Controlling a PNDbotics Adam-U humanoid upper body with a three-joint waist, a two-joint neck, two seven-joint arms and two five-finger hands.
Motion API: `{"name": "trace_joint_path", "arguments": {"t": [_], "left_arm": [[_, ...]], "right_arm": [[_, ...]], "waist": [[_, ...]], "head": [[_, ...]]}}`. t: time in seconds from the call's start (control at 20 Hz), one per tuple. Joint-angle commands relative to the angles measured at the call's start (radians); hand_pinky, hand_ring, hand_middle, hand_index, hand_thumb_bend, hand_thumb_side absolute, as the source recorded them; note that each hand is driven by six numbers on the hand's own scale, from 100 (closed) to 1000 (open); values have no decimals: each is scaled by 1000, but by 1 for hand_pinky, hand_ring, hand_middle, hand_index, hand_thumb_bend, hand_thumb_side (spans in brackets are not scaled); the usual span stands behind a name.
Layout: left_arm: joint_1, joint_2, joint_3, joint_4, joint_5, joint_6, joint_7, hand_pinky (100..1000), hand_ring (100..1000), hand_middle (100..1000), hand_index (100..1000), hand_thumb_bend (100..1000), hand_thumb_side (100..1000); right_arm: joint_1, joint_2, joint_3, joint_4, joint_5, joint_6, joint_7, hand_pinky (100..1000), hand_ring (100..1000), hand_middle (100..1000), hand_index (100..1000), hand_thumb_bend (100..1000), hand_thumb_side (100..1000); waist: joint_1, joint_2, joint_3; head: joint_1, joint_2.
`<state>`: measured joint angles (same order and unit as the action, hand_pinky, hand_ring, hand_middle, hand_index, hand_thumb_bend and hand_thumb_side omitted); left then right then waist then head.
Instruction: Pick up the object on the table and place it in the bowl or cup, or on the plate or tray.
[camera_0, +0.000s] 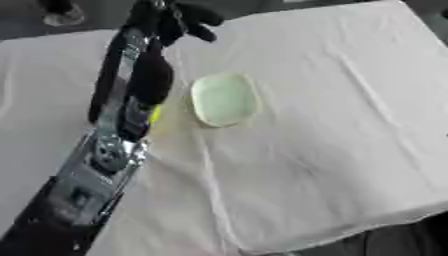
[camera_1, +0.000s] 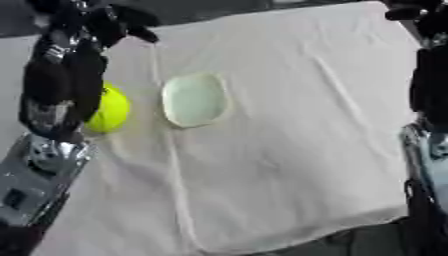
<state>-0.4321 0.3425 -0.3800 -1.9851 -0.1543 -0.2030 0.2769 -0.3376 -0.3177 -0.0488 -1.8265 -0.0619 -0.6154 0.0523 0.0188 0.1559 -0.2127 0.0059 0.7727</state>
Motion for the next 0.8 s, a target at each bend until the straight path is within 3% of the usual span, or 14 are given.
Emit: {"name": "trace_joint_path", "arguments": {"t": [0.05,0.8], "left_arm": [[-17,9,9,-15,-7,0,-4,573,682,900,891,589,1000],[21,53,73,-15,-64,-24,37,581,680,918,888,585,1000]], "right_arm": [[-16,-25,-1,-14,4,2,0,629,725,790,946,100,1000],[17,-40,-47,-53,37,-2,-60,646,745,791,934,100,1000]], "waist": [[-4,-9,5],[-16,-21,78]], "head": [[14,-3],[17,-3]]}}
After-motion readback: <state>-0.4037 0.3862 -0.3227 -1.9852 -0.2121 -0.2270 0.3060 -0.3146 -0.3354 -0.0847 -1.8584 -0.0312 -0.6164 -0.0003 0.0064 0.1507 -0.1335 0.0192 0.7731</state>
